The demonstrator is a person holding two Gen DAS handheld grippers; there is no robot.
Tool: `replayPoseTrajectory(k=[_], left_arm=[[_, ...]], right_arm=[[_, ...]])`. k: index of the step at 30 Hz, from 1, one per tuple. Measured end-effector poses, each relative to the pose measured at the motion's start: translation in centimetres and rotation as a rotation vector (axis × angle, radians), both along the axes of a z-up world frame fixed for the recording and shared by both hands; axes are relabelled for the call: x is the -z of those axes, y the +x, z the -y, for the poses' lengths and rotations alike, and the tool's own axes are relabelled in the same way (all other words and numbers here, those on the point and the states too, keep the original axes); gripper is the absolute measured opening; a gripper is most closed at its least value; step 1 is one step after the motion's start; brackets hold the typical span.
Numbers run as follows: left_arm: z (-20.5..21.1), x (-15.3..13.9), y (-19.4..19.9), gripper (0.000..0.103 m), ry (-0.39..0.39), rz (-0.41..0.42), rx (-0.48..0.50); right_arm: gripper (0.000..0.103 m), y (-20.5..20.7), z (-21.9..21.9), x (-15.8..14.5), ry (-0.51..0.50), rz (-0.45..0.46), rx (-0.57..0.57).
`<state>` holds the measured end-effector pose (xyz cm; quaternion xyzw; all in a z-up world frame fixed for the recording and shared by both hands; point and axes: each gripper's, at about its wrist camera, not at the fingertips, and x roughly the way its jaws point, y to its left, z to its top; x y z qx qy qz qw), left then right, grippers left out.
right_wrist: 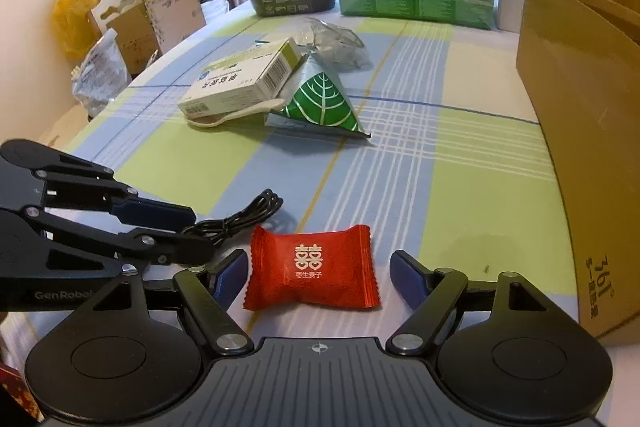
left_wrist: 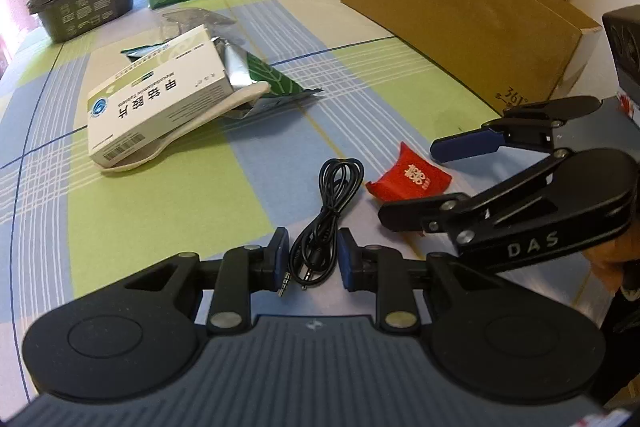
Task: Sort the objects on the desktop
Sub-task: 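Lift the red candy packet and black cable with both tools off the table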
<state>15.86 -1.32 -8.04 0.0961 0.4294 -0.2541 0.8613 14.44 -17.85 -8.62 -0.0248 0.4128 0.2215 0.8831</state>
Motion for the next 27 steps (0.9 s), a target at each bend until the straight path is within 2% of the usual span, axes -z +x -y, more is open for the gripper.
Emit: replayPoseTrajectory(k=[4, 8, 14, 17, 24, 27], left_arm=[[0.1, 0.0, -0.1, 0.021, 0.009, 0.009, -0.002], [0.5, 0.1, 0.1, 0.022, 0.015, 0.02, 0.013], [0.7, 0.5, 0.8, 0.024, 0.014, 0.02, 0.017], [1.0, 0.5, 0.9, 0.024, 0.014, 0.028, 0.019], [0.9, 0.6, 1.2, 0.025, 0.015, 0.031, 0.005], [1.0, 0.6, 1.3, 0.025, 0.013, 0.032, 0.002]], right_arm=[[0.074, -0.3, -0.2, 0.1, -0.044, 0.011, -0.012], [0.062, -0.3, 0.1, 0.1, -0.088, 0.03, 0.013], [0.062, 0.2, 0.7, 0.2, -0.087, 0.032, 0.035], [0.068, 0.3, 0.5, 0.2, -0.09, 0.037, 0.017], [0.067, 0.7, 0.4, 0.5, -0.102, 0.054, 0.011], [0.053, 0.5, 0.3, 0.4, -0.106, 0.059, 0.002]])
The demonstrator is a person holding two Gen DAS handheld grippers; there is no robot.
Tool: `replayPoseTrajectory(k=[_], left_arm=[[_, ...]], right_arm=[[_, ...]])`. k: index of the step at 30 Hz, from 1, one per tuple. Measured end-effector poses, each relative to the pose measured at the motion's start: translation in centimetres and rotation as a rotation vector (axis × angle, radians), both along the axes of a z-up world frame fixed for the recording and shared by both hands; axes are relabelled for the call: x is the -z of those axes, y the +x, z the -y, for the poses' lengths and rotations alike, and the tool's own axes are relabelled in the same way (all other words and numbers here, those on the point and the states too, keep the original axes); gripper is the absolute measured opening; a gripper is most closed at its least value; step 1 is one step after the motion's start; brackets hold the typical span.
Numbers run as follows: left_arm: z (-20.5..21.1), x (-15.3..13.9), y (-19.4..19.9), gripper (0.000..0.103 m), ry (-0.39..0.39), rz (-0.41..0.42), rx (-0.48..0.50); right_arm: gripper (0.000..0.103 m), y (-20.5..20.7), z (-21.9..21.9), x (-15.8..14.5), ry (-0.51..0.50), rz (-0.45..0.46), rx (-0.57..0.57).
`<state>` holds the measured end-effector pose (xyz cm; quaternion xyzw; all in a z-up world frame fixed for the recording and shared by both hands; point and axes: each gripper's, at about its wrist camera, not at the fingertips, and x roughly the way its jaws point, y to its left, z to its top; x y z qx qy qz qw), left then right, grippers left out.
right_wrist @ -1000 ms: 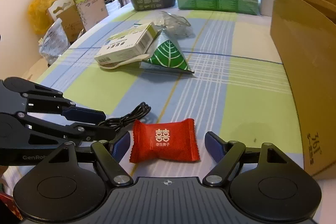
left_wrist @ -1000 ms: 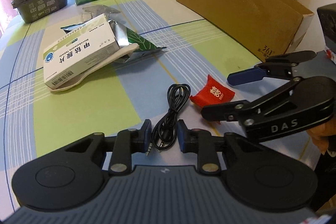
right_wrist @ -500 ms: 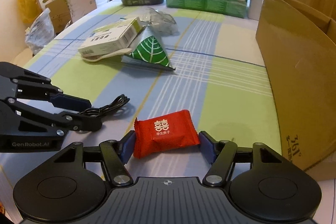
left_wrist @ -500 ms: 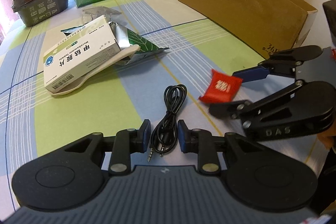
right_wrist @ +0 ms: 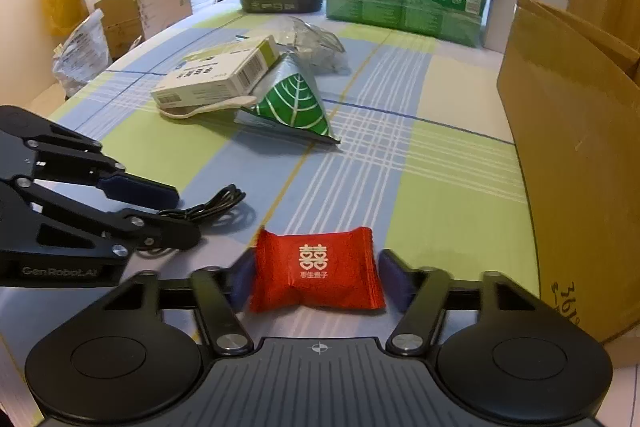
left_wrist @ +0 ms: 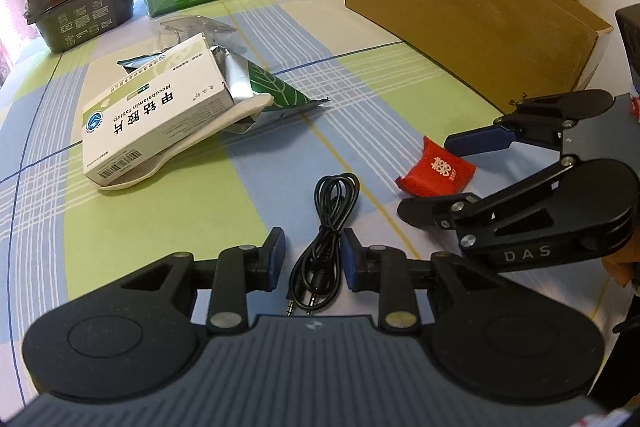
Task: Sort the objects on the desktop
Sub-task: 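Lift the red candy packet and black cable with both tools off the table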
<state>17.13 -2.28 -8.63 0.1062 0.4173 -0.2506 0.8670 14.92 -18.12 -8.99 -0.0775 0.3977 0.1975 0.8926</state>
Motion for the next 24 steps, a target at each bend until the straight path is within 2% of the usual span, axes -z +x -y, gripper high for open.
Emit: replayPoseTrajectory(k=[8, 24], left_arm=[[0.4, 0.0, 0.0, 0.025, -0.001, 0.002, 0.011], [1.9, 0.3, 0.6, 0.025, -0.012, 0.009, 0.026]], right_arm=[[0.042, -0.1, 0.4, -0.3, 0.019, -0.01, 0.023], [0.041, 0.1, 1.7, -0.9, 0.047, -0.004, 0.102]])
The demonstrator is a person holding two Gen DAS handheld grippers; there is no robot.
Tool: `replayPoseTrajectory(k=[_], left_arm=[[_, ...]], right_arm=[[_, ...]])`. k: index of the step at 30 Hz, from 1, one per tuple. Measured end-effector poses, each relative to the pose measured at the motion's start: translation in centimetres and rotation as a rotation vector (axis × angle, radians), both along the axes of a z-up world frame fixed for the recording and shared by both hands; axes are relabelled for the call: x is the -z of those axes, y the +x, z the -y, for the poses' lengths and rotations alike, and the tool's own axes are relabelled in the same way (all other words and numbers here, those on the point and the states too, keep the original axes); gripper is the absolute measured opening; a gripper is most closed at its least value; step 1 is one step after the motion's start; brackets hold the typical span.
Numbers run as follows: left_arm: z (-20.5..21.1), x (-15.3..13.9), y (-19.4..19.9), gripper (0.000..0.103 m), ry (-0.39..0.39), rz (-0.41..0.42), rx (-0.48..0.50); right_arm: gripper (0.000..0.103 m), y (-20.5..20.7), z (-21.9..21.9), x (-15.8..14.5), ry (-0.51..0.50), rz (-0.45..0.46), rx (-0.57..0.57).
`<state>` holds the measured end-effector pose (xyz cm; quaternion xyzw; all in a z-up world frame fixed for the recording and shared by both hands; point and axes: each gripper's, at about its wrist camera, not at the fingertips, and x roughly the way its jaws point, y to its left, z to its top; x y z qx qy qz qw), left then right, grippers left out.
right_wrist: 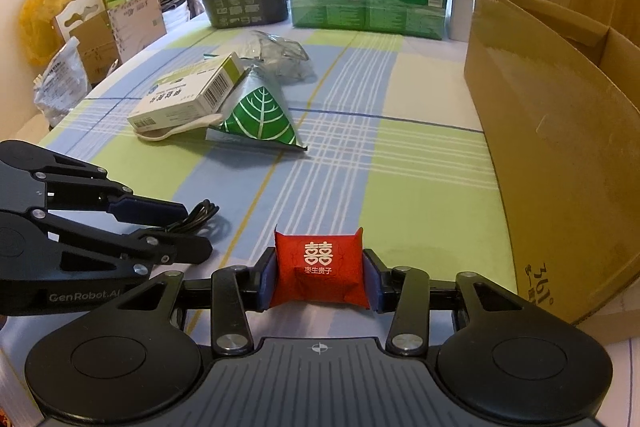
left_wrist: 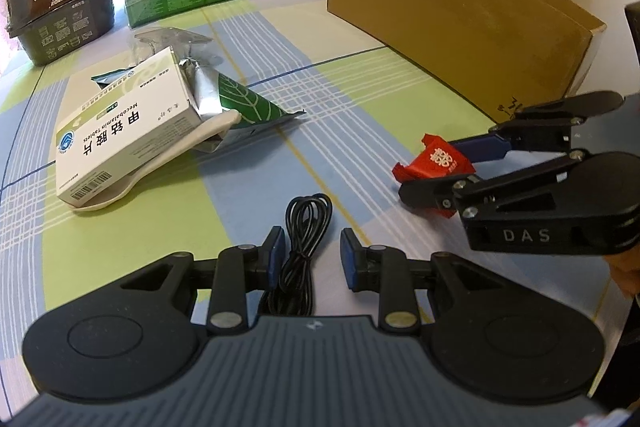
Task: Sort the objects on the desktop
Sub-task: 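Lift the red candy packet and black cable with both tools off the table, then carry the candy packet and cable with both tools over the cardboard box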
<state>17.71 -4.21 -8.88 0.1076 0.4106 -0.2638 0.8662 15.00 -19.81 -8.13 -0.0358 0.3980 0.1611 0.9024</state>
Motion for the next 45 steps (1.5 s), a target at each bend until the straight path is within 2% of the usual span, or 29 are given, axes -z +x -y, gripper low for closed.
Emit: replayPoseTrajectory(k=[2, 4, 7, 11, 19, 24, 32, 45], left_arm=[[0.0, 0.0, 0.2, 0.024, -0.003, -0.004, -0.014], [-0.2, -0.1, 0.2, 0.015, 0.0, -0.008, -0.028], [-0.6, -0.2, 0.3, 0.011, -0.013, -0.026, -0.054], [-0.7, -0.5, 0.1, 0.01, -0.006, -0.019, -0.077], [-0.9, -1.5, -0.1, 0.009, -0.041, -0.027, -0.113], [-1.4, -1.8, -0.6, 0.009, -0.068, -0.051, -0.138], [-1.2, -2.6, -2.1, 0.009, -0.064, -0.074, -0.165], [0.6, -7.1, -5.6, 0.009, -0.111, -0.031, -0.201]], right_arm=[[0.041, 0.0, 0.1, 0.0, 0.004, -0.001, 0.003], [0.041, 0.0, 0.1, -0.1, 0.009, -0.002, 0.007], [0.041, -0.2, 0.1, -0.2, 0.014, 0.005, 0.009], [0.041, -0.3, 0.1, -0.5, 0.02, 0.018, 0.012], [0.04, -0.8, 0.2, -1.2, 0.024, 0.034, 0.013], [0.04, -1.3, 0.3, -1.7, 0.025, 0.04, 0.01], [0.04, -2.8, 0.8, -3.7, 0.035, 0.06, 0.019], [0.04, -6.2, 2.4, -7.9, 0.067, 0.112, 0.049]])
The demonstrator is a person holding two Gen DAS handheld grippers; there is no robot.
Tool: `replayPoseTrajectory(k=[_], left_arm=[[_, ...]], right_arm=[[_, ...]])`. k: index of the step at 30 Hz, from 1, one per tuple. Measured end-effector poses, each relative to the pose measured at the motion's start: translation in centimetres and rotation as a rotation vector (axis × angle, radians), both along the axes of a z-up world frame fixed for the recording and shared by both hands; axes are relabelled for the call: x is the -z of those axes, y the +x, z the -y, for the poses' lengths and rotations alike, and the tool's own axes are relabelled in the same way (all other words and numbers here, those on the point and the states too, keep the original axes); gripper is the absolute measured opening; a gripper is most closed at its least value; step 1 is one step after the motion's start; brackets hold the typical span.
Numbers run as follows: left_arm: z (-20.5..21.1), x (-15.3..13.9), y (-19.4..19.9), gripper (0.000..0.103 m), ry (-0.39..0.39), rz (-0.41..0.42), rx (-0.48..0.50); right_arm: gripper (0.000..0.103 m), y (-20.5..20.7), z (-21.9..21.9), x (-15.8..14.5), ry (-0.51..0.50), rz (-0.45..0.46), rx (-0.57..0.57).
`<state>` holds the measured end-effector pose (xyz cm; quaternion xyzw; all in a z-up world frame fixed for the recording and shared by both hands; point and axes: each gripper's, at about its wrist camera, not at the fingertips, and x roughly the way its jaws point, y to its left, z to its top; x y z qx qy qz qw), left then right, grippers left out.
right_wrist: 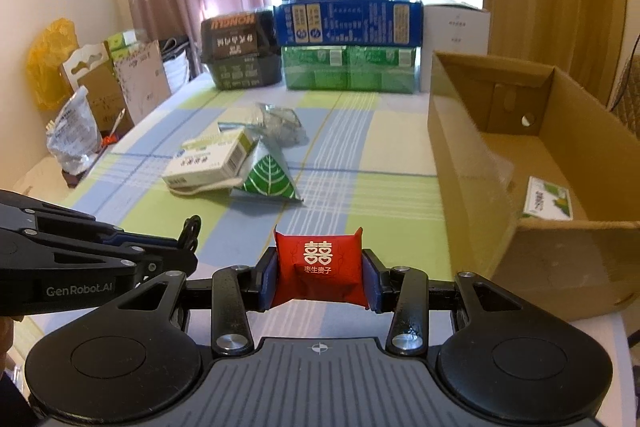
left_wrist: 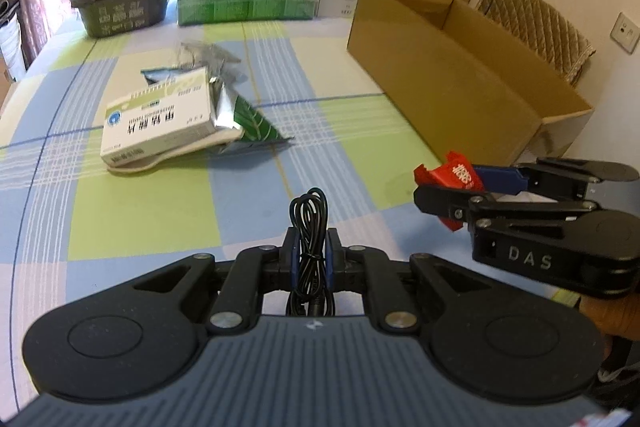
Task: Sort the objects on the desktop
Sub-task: 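Carry the candy packet and cable with both tools over the cardboard box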
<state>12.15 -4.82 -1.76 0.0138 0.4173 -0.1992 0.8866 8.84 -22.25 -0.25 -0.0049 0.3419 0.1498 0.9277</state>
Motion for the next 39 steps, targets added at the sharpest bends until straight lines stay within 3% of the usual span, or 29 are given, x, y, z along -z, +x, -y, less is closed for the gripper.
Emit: replayPoseTrajectory(k=[13, 23, 39], left_arm=[[2.4, -4.5, -3.2, 0.009, -0.014, 0.064, 0.015], [5.9, -7.3, -4.5, 0.009, -0.059, 0.1, 0.07], [15.7, -10.4, -2.2, 0.009, -0.113, 0.125, 0.204]], right_arm=[[0.04, -3.2, 2.5, -5.5, 0.034, 0.09, 0.036], [0.04, -4.5, 8.3, -8.8, 0.024, 0.149, 0.149], [0.04, -2.3, 17.2, -9.5, 0.004, 0.154, 0.284]])
